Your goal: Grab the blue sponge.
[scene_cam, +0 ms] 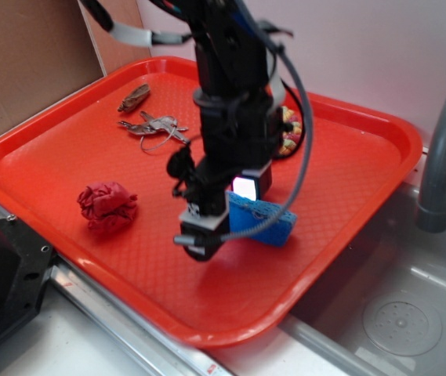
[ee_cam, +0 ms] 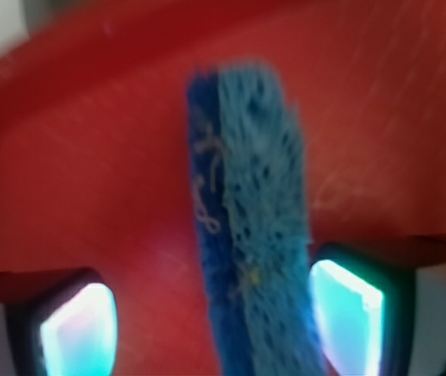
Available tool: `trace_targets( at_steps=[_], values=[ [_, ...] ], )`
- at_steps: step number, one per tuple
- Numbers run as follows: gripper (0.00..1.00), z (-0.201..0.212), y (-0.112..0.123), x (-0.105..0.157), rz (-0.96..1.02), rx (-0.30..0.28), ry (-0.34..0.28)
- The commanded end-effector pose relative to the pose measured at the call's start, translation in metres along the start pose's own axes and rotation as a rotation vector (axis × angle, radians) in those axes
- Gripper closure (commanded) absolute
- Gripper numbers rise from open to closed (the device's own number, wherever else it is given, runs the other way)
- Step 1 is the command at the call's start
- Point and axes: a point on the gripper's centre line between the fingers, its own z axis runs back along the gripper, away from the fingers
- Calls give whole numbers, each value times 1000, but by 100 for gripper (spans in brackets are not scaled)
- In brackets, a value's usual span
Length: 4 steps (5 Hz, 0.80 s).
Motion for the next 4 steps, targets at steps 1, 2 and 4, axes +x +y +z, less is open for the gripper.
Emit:
trace_targets(
  at_steps=[1,2,4],
  values=[
    [100,6,3,1,-3,27,-30],
    [100,17,7,-5,68,81,-79],
    [100,90,11,-37,470,183,-49]
  ],
)
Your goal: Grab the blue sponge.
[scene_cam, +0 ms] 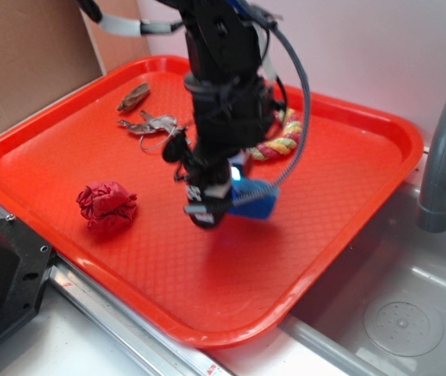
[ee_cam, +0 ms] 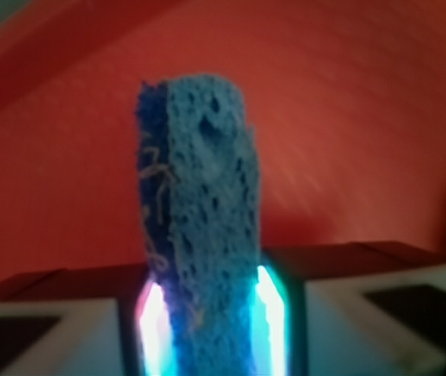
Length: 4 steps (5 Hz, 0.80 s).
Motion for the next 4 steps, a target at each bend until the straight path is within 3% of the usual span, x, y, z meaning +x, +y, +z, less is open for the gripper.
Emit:
trace_targets(
  at_steps=[1,2,3,4],
  values=[
    [100,96,6,-43,491,110,-71],
    [100,124,0,-73,717,109,-127],
    [100,138,-15,-93,962,145,-74],
    [100,128,-8,-93,1078,-4,-10]
  ],
)
